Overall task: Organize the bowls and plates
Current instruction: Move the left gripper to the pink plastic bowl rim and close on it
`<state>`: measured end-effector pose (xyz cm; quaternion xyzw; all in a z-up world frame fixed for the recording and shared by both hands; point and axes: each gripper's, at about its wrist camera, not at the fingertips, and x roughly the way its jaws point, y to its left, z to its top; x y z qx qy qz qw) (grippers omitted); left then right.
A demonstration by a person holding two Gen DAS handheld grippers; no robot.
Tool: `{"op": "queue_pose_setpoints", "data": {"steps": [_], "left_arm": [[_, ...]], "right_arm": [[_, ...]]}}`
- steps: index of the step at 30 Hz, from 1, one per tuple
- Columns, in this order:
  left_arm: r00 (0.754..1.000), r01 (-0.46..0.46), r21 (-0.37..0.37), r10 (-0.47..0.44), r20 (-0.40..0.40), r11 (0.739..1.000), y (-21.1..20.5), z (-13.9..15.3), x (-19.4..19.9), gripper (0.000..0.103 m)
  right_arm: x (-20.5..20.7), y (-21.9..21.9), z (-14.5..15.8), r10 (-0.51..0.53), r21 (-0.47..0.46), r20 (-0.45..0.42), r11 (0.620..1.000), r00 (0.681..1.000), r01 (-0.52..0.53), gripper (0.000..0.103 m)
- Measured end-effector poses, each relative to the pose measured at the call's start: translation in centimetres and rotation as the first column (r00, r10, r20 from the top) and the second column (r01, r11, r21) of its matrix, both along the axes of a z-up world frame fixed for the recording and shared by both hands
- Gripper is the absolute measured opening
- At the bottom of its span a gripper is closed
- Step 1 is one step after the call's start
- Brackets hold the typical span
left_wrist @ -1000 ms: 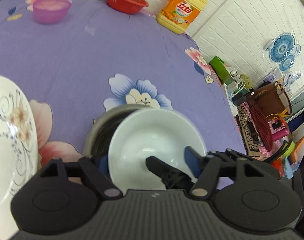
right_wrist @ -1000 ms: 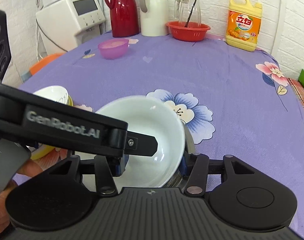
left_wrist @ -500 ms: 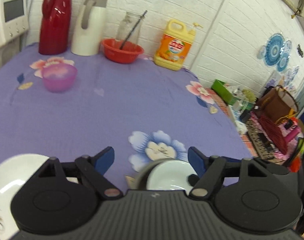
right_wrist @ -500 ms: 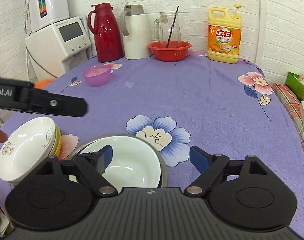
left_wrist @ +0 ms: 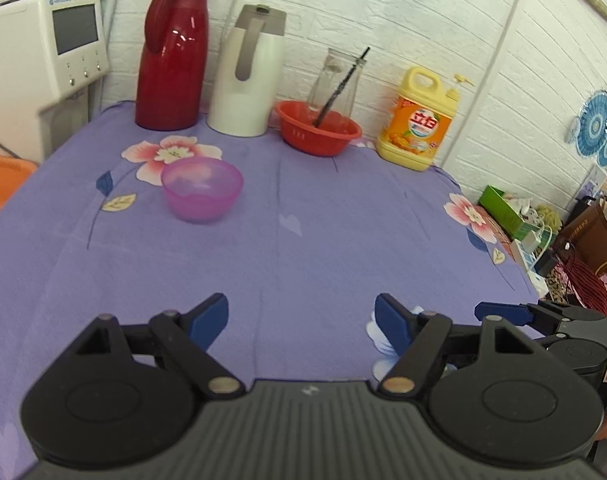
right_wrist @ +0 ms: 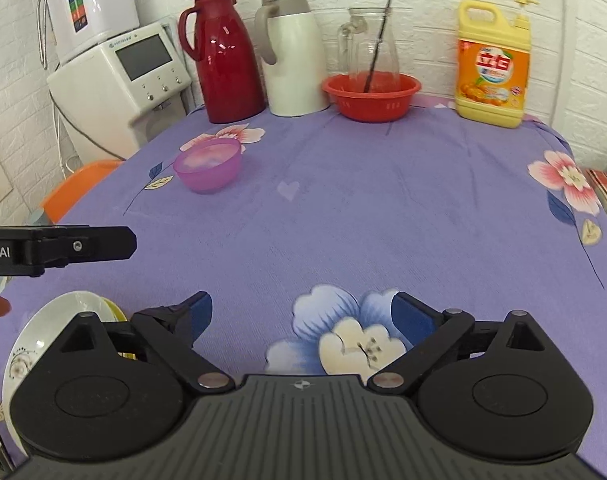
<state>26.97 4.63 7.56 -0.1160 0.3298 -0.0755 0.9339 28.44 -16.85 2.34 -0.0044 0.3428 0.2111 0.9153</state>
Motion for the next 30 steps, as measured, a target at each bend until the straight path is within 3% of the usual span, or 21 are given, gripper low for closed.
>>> {"op": "queue_pose_setpoints", "data": {"steps": [8,16,25,30], "left_arm": [[0.999,-0.047,-0.004,0.047,-0.026,0.999,4.6,-1.1,3.5,0.074],[0.990,-0.103,-0.004,0.102,-0.092,0.995,8.6,-3.7,7.4,0.075],[0.979,-0.137,0.021,0.138,-0.146,0.990,11.3,-5.5,11.4,0.075],[0.971,-0.185,0.012,0.185,-0.148,0.983,12.9,-5.8,14.4,0.075]], "right_arm": [[4.4,4.8,0.7,0.062,-0.034,-0.011,0.997,0.998,-0.062,0.103],[8.4,9.2,-0.8,0.109,-0.117,-0.050,0.987,0.993,-0.114,0.103],[11.6,12.7,-1.6,0.154,-0.128,-0.065,0.978,0.986,-0.162,0.103],[14.0,14.3,-1.1,0.162,-0.088,-0.033,0.982,0.986,-0.164,0.103]]}}
